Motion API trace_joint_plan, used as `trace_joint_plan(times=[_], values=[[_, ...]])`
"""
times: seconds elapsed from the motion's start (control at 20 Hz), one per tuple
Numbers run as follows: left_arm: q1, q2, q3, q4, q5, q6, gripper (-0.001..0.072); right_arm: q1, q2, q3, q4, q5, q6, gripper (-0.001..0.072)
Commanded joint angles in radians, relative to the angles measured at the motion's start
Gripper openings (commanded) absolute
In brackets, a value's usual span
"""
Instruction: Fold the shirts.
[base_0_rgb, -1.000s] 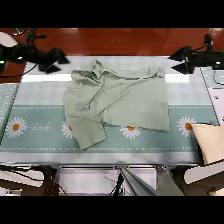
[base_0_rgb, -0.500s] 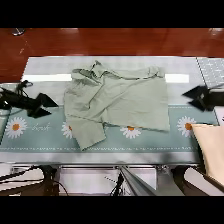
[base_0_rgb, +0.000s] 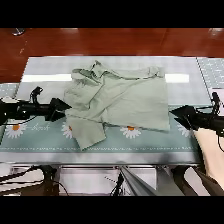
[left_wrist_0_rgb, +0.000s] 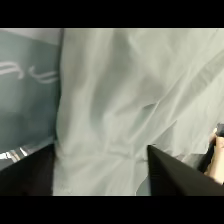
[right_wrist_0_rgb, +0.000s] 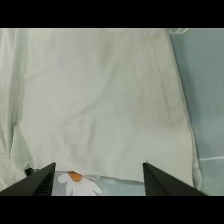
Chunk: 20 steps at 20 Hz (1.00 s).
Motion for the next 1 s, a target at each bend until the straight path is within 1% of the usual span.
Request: trace_joint_plan(times=[0.0, 0.05, 0.1, 0.2, 0.25, 0.3, 0.5, 0.65, 0.8, 0.95], values=[[-0.052, -0.002, -0.008, -0.034, 0.069, 0.015, 0.0078, -0.002, 0.011, -0.016, -0.006, 0.011, -0.007, 0.0621], [-0.051, -0.002, -0.007, -0.035, 0.065, 0.017, 0.0018, -0.001, 0.011, -0.016, -0.035, 0.005, 0.002, 0.0621], [-0.05, -0.002, -0.006, -0.035, 0.056, 0.02, 0.0018, -0.001, 0.011, -0.016, -0.084, 0.01, 0.023, 0.0621], [-0.051, -0.002, -0.006, -0.035, 0.049, 0.02, 0.0019, 0.004, 0.011, -0.029, -0.235, 0.051, 0.101, 0.0621], [-0.051, -0.002, -0.006, -0.035, 0.05, 0.02, 0.0018, 0.004, 0.011, -0.054, -0.282, 0.053, 0.153, 0.0621], [-0.051, -0.002, -0.006, -0.035, 0.05, 0.02, 0.0019, 0.004, 0.011, -0.077, -0.299, 0.043, 0.179, 0.0621], [-0.051, -0.002, -0.006, -0.035, 0.05, 0.02, 0.0019, 0.004, 0.001, -0.092, -0.264, -0.009, 0.193, 0.0621], [-0.051, -0.002, -0.006, -0.035, 0.05, 0.02, 0.0019, 0.004, -0.067, -0.09, -0.177, -0.028, 0.137, 0.0621], [-0.053, -0.002, -0.006, -0.035, 0.051, 0.022, 0.0019, 0.004, -0.145, -0.089, -0.15, -0.074, 0.128, 0.0621], [-0.053, -0.002, -0.006, -0.035, 0.055, 0.03, 0.0019, 0.019, -0.239, -0.048, -0.078, -0.097, 0.084, 0.062]])
